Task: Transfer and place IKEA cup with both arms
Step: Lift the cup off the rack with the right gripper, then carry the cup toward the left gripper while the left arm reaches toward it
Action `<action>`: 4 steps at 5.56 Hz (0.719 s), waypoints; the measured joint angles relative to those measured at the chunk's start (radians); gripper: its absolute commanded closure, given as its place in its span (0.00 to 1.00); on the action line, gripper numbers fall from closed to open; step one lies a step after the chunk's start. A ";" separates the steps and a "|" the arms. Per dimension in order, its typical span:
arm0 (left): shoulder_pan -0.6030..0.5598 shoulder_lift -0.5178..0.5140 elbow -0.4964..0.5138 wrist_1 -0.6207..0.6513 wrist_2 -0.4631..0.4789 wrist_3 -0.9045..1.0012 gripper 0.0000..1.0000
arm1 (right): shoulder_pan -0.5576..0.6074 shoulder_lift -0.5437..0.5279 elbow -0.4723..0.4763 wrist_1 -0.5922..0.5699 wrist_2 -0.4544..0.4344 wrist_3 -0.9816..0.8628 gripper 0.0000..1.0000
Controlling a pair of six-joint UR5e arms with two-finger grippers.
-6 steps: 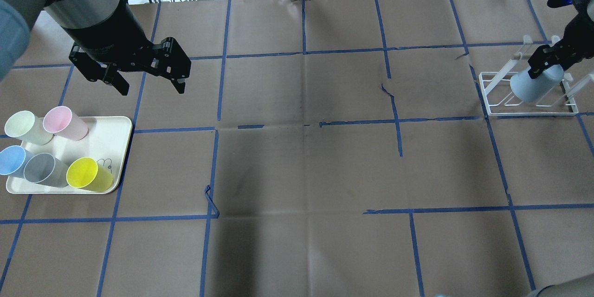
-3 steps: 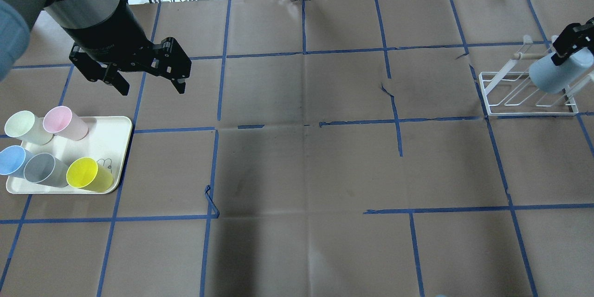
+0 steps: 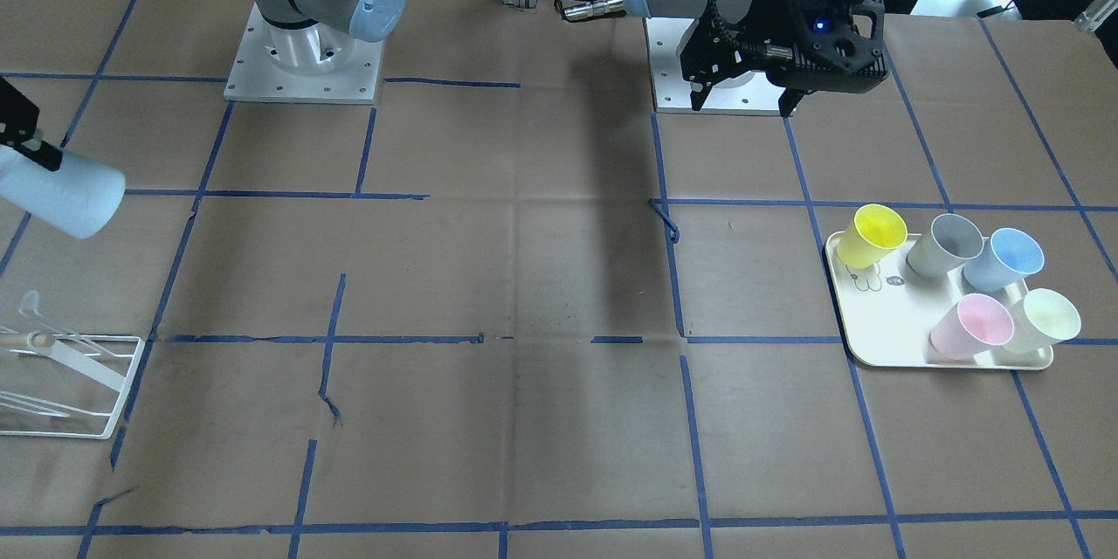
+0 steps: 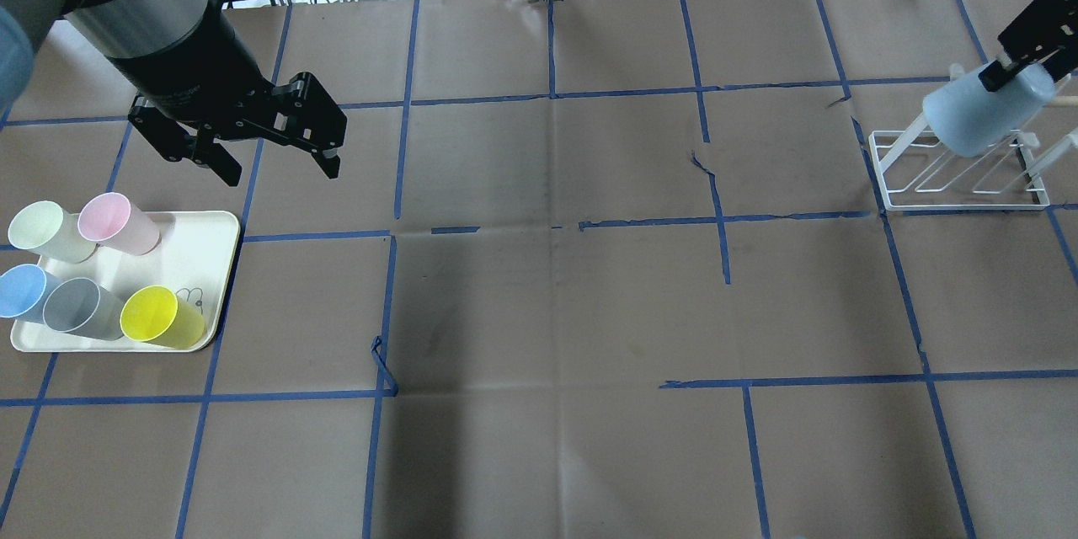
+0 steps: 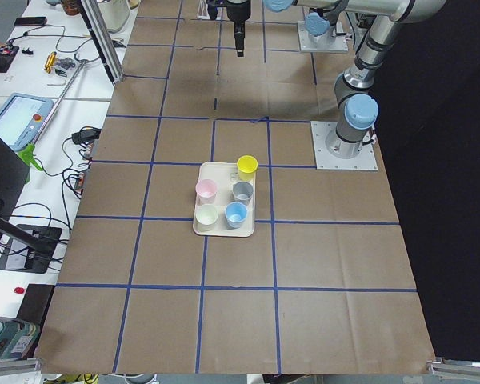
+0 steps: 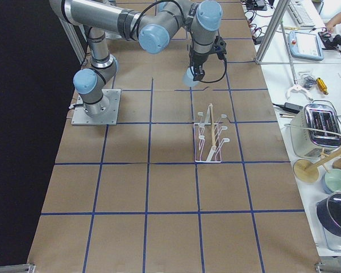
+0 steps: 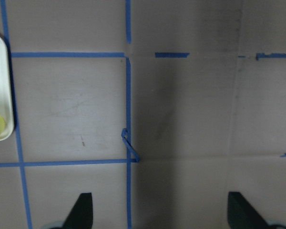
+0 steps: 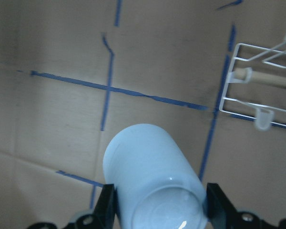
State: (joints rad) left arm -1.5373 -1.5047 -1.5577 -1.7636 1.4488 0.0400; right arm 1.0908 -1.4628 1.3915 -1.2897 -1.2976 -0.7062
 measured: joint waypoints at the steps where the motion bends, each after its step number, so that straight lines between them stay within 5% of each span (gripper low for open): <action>1: 0.056 0.002 -0.004 -0.069 -0.099 0.105 0.01 | 0.009 0.000 -0.005 0.134 0.147 -0.040 0.64; 4: 0.211 0.001 -0.046 -0.204 -0.419 0.365 0.01 | 0.054 0.020 0.043 0.479 0.581 -0.311 0.70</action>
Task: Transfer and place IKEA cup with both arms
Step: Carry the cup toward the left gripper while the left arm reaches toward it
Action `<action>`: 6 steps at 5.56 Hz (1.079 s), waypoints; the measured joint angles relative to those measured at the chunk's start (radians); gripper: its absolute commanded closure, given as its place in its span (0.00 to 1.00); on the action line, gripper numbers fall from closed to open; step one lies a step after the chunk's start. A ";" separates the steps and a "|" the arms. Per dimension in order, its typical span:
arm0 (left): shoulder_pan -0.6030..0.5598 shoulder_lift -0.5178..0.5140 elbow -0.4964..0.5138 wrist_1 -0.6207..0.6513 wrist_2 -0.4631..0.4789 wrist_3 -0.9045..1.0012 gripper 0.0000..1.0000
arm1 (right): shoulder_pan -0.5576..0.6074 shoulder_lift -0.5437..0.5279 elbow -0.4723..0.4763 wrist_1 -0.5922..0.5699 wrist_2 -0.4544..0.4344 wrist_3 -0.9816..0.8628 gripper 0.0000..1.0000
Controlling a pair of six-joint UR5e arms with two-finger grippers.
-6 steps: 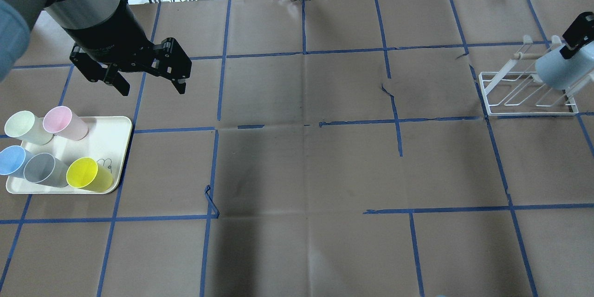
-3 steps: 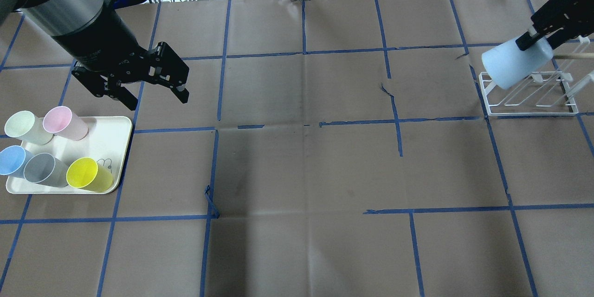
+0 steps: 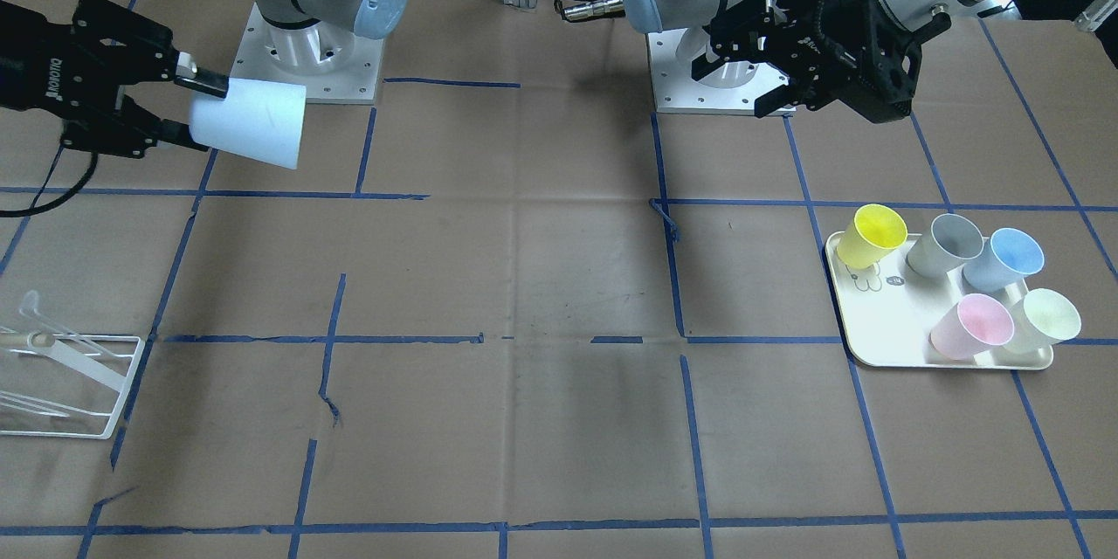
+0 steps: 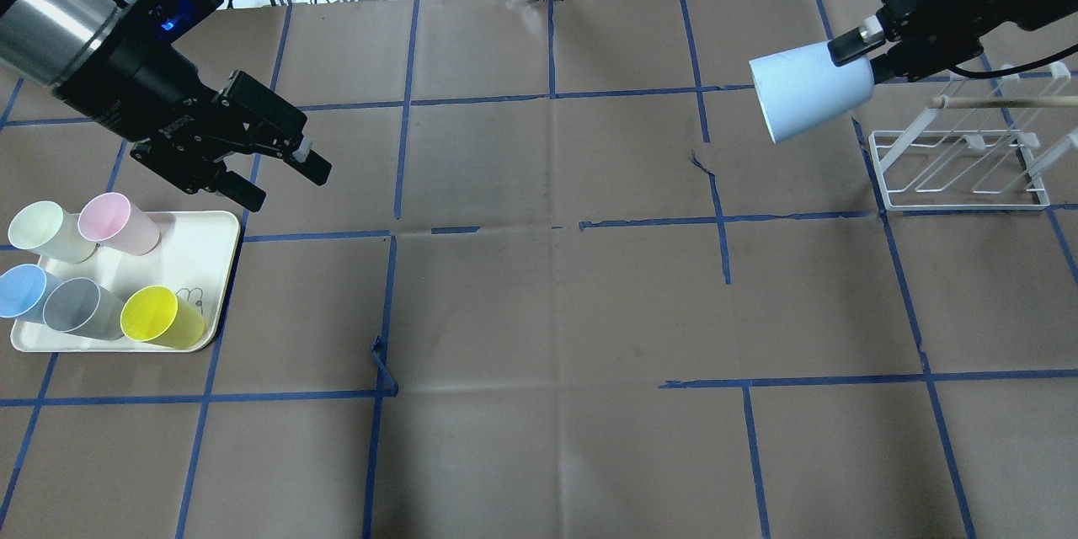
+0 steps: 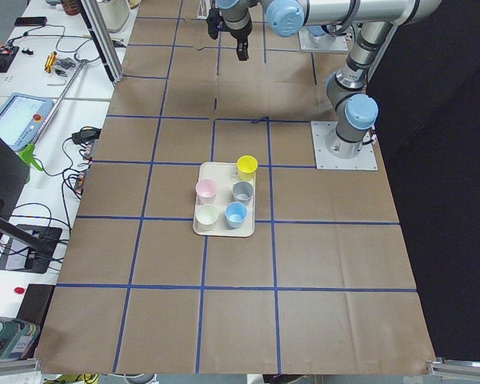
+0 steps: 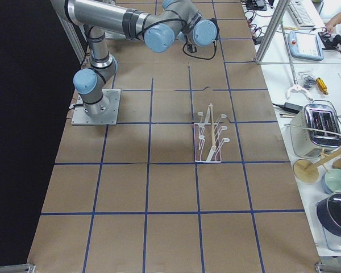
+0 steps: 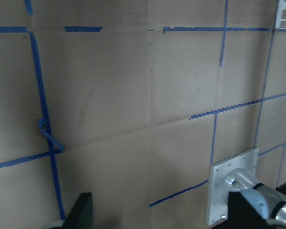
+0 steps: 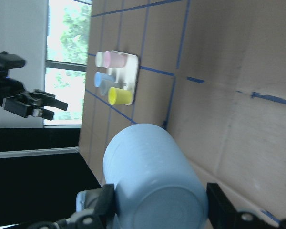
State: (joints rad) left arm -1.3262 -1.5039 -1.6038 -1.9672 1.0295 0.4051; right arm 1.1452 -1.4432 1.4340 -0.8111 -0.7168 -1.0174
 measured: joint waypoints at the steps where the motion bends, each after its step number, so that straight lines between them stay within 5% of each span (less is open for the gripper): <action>1: 0.010 0.003 -0.036 -0.012 -0.159 0.016 0.01 | 0.047 0.005 0.081 0.054 0.153 -0.071 0.70; 4: 0.013 0.028 -0.155 -0.012 -0.541 0.039 0.01 | 0.273 0.007 0.279 0.074 0.593 -0.104 0.70; 6: 0.007 0.016 -0.159 0.049 -0.679 0.037 0.01 | 0.318 0.007 0.298 0.075 0.653 -0.092 0.69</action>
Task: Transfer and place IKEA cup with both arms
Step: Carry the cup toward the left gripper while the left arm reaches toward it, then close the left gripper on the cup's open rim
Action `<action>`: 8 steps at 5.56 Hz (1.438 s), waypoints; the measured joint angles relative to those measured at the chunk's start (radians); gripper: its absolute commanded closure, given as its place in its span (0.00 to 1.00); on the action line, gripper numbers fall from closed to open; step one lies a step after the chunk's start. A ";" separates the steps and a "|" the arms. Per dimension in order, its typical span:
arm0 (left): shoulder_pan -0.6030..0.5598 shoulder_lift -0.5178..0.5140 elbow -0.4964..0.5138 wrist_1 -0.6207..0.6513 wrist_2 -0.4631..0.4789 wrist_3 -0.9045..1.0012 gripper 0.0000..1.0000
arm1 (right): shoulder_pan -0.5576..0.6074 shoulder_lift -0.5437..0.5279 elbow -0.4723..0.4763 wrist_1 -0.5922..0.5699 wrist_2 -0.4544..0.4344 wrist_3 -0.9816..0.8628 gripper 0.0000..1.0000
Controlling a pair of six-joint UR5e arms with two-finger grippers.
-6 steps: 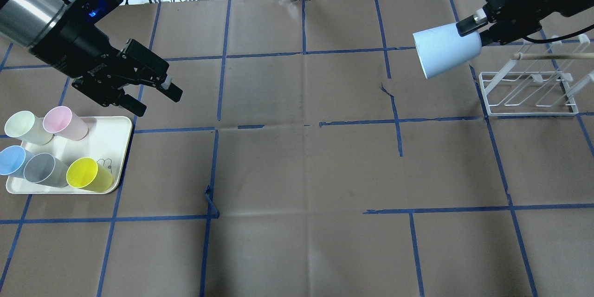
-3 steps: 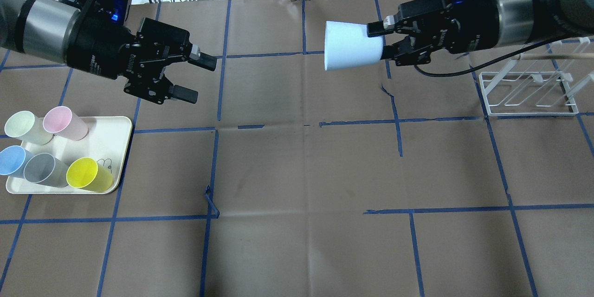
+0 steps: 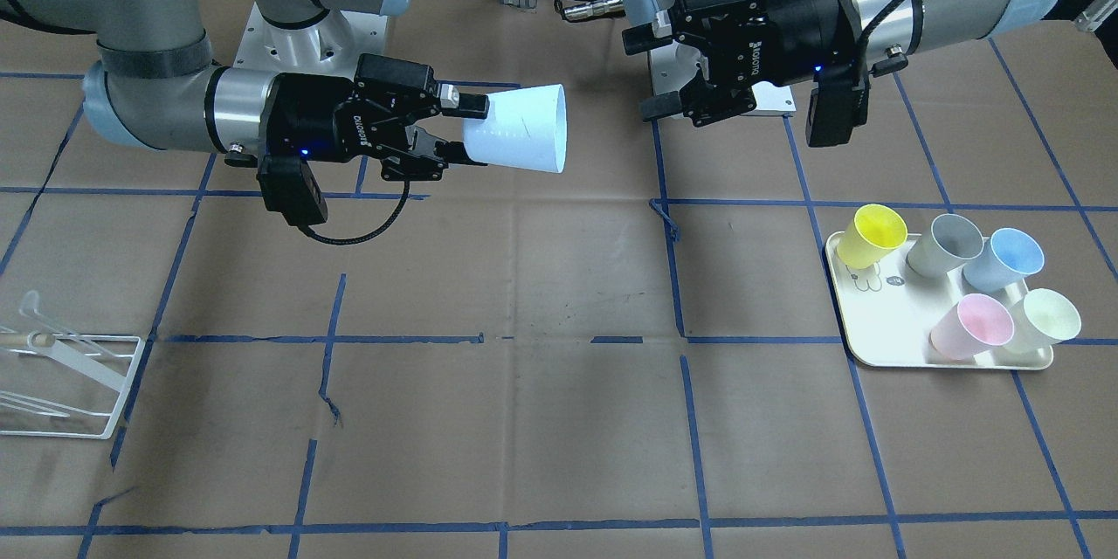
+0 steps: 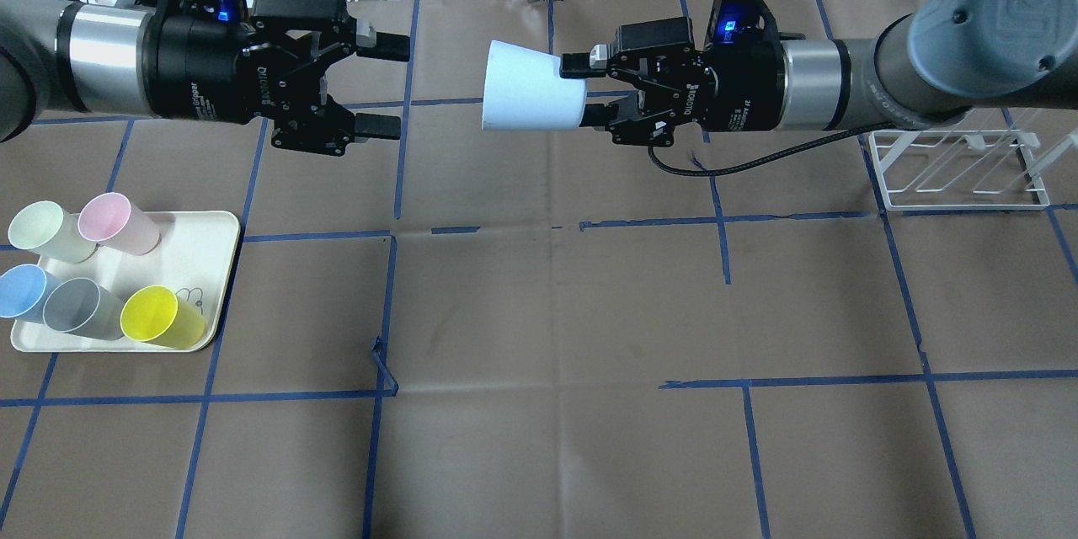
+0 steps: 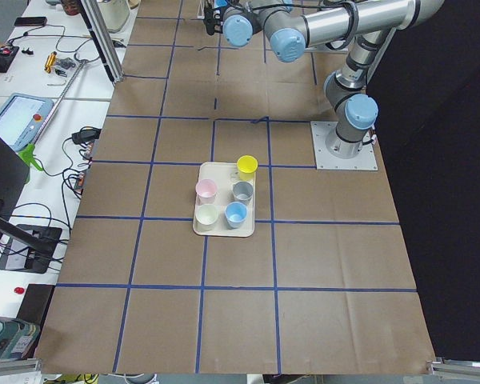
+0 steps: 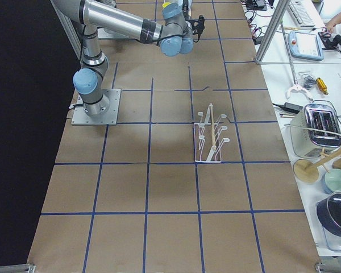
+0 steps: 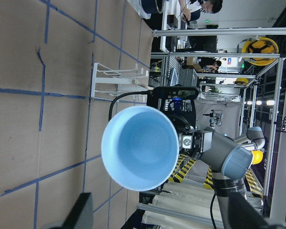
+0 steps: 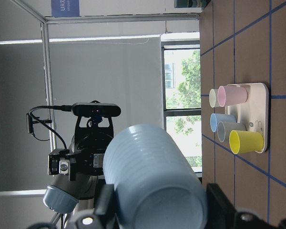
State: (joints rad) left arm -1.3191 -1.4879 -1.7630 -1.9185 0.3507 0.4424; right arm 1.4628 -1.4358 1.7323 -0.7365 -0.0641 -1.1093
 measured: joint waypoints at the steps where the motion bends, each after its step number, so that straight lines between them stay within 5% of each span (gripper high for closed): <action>1: -0.013 -0.014 0.008 0.047 -0.017 -0.010 0.01 | 0.002 0.001 0.001 0.000 0.002 0.001 0.69; 3: -0.096 -0.056 0.012 0.179 -0.034 -0.103 0.03 | 0.002 0.001 0.003 -0.001 0.003 0.002 0.69; 4: -0.136 -0.069 0.013 0.205 -0.030 -0.134 0.23 | 0.002 0.002 0.003 -0.001 0.003 0.004 0.69; 6: -0.161 -0.078 0.013 0.216 -0.026 -0.147 0.90 | 0.002 0.002 0.003 0.000 0.004 0.007 0.68; 8: -0.163 -0.077 0.014 0.216 -0.024 -0.149 1.00 | 0.001 0.002 0.002 -0.001 0.004 0.009 0.64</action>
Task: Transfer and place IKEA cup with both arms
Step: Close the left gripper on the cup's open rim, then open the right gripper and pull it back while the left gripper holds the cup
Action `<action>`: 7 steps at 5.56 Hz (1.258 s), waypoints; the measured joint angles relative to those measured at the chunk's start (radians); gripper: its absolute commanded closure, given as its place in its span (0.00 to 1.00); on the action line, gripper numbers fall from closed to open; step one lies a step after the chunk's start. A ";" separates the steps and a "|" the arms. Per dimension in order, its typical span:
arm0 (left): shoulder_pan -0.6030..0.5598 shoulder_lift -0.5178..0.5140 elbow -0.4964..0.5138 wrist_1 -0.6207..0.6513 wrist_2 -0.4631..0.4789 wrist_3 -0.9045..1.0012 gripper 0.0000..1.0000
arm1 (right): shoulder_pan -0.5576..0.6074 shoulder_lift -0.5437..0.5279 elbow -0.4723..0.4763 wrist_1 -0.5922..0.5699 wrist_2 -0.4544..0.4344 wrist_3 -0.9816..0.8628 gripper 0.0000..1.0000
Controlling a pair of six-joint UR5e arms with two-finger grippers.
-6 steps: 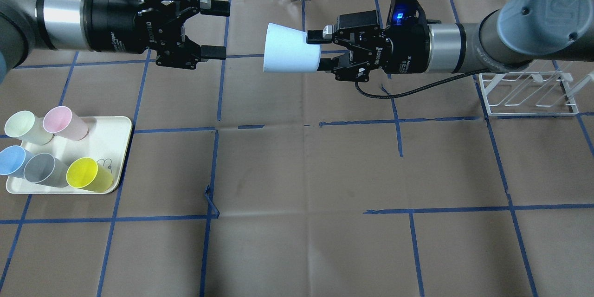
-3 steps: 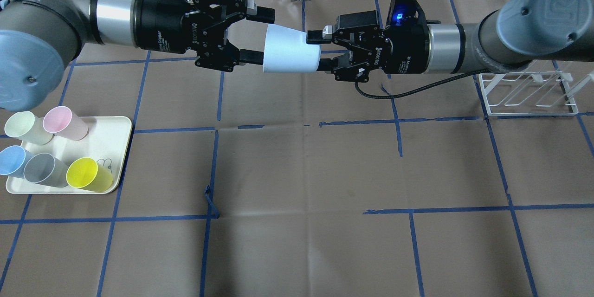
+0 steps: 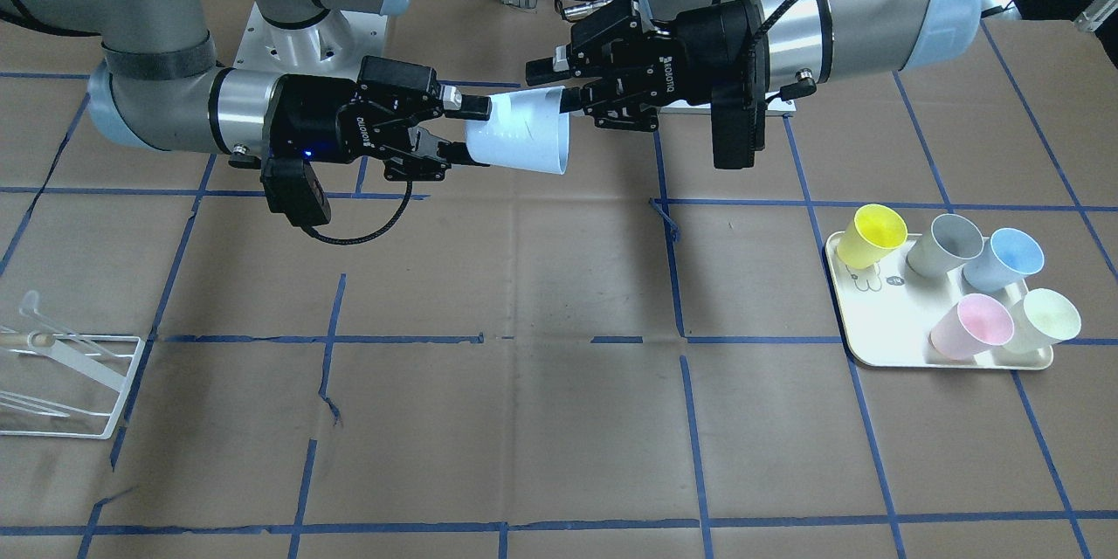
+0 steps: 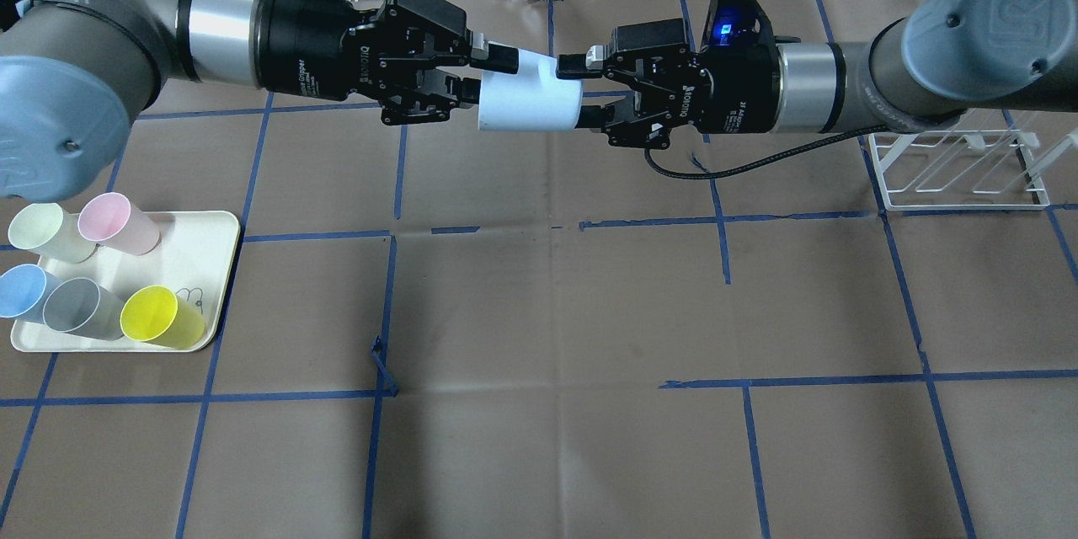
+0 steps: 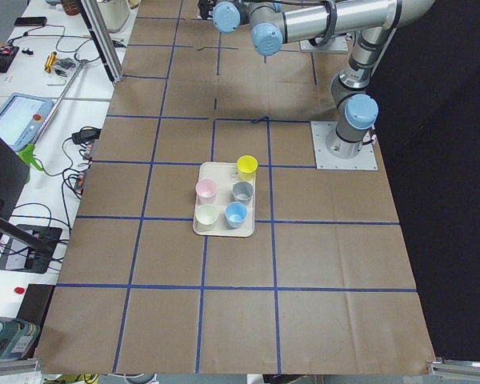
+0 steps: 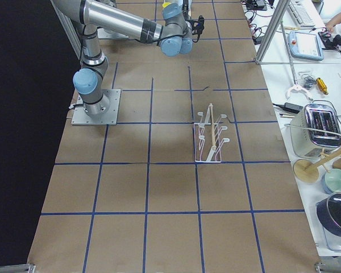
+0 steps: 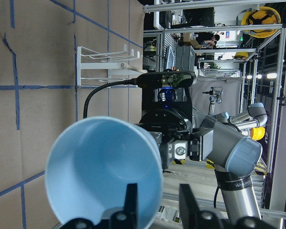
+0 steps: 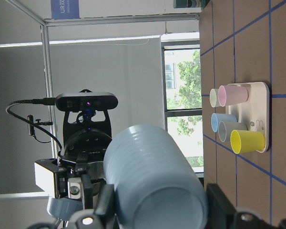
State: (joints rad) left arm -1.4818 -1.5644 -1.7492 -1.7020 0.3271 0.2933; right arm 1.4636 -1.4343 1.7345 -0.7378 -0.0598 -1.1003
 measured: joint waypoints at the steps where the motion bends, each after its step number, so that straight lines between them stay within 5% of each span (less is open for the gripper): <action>1: 0.000 0.001 0.001 0.002 -0.001 0.000 1.00 | 0.000 0.000 -0.001 0.000 0.000 0.000 0.01; 5: 0.001 0.007 0.006 0.009 0.000 -0.007 1.00 | -0.004 -0.001 -0.010 -0.008 0.002 0.046 0.00; 7: 0.012 0.015 0.050 0.010 0.129 -0.078 0.99 | -0.030 0.000 -0.052 -0.078 -0.124 0.088 0.00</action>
State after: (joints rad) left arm -1.4698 -1.5491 -1.6987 -1.6922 0.4563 0.2150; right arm 1.4337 -1.4342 1.6822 -0.8161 -0.1836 -1.0122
